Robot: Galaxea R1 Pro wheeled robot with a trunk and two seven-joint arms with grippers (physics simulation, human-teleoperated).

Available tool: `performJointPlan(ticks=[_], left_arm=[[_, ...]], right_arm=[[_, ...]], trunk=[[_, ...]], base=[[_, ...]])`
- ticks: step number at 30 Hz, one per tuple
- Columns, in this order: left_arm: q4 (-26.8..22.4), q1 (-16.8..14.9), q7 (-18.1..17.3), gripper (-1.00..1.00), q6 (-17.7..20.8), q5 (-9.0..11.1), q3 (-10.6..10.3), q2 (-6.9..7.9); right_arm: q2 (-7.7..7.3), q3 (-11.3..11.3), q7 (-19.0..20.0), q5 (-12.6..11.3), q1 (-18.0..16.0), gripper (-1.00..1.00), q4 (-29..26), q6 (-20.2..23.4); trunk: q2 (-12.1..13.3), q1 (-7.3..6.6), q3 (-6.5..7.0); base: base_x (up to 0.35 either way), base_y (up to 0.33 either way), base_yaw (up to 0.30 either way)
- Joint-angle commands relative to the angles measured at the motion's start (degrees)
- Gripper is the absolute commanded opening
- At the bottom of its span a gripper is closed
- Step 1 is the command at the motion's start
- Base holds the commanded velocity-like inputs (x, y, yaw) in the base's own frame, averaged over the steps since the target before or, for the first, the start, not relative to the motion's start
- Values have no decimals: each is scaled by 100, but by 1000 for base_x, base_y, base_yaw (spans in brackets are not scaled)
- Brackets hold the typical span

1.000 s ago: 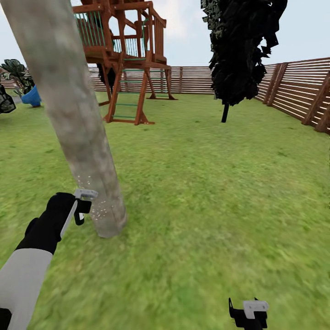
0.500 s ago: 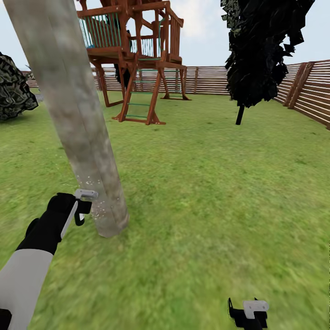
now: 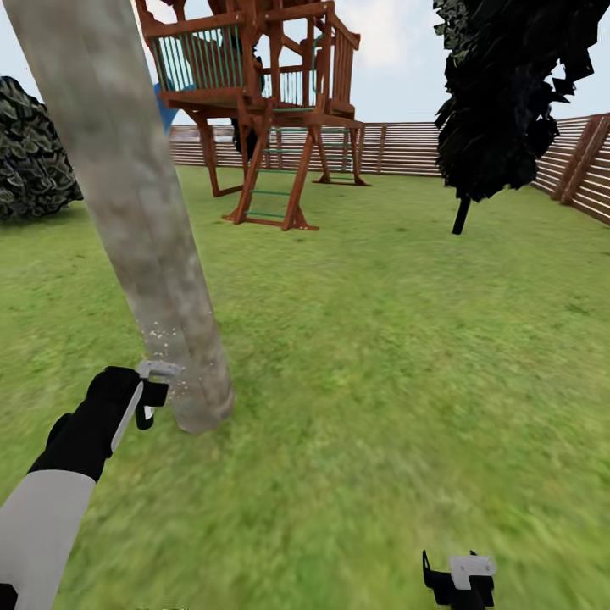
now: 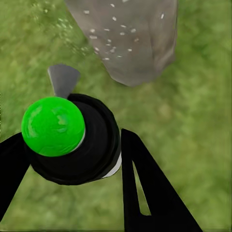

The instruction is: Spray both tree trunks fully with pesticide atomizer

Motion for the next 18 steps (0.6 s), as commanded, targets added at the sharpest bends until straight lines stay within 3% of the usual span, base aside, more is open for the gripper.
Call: performJointPlan(ticks=[1,9,11,18], left_arm=[[0,3,0,-100,-1,-6,-4,-4],[6,36,9,-100,-9,-6,-7,-16],[2,177,9,-100,-9,-5,8,-15],[9,422,40,-100,-25,-6,51,10]], right_arm=[[0,0,0,0,0,100,0,0],[0,0,0,8,0,100,3,0],[0,0,0,9,0,100,3,0],[0,0,0,16,0,100,3,0]], trunk=[[0,0,0],[0,0,0],[0,0,0],[0,0,0]], base=[[117,-271,277],[193,-230,34],[184,-217,65],[162,-235,253]])
